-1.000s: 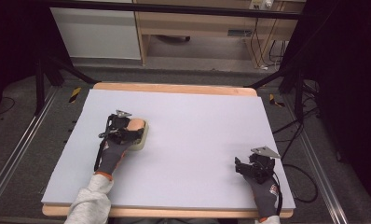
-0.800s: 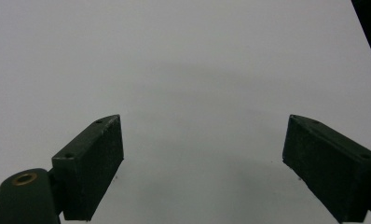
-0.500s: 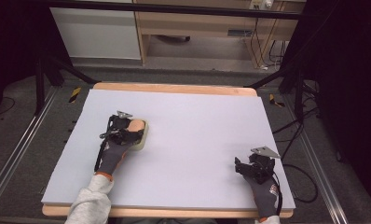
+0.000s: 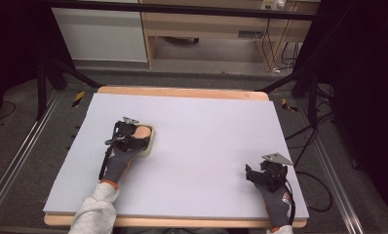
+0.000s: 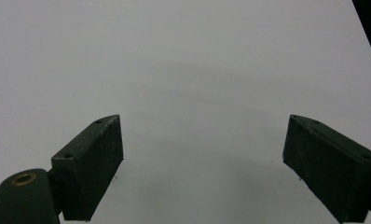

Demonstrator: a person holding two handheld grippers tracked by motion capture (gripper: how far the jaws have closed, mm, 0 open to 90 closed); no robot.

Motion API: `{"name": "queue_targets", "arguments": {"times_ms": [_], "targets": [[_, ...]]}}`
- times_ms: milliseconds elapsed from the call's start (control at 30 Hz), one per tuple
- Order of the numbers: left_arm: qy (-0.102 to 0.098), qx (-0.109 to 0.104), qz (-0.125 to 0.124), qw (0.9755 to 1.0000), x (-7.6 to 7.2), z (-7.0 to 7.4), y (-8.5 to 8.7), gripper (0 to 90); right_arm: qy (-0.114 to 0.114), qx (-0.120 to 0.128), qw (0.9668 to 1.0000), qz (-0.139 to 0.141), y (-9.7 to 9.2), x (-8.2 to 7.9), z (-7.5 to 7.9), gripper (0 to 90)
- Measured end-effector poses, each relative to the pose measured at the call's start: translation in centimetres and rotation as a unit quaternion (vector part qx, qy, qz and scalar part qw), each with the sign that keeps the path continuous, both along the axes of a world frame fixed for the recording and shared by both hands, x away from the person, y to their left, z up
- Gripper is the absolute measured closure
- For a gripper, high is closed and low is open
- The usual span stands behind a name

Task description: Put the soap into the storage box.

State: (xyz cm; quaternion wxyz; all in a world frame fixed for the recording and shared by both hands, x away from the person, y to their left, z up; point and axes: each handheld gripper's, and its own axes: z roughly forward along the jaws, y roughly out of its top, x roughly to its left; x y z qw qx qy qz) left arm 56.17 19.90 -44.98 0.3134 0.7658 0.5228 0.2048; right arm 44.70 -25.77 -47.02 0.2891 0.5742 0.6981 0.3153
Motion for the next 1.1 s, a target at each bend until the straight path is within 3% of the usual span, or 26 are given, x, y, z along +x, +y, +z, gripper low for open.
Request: {"name": "queue_targets", "arguments": {"times_ms": [267,567,800,1100], "targets": [[-0.001,0.000,0.001,1.0000,-0.1,0.0,0.0,30.6,0.001,0.000,1.0000,0.000,0.0,0.0,0.0,12.1],[-0.019,-0.006,-0.001,0.9998,-0.8,1.0,0.2,26.1,-0.001,0.001,1.0000,-0.003,0.0,-0.1,0.1,11.5],[-0.042,-0.034,-0.015,0.9984,-2.2,2.2,0.9,26.1,-0.003,0.001,1.0000,-0.004,-0.1,-0.1,0.1,11.5],[-0.062,-0.045,-0.017,0.9969,-4.8,2.8,2.5,26.1,-0.003,0.000,1.0000,-0.005,-0.2,-0.1,0.1,11.0]]}}
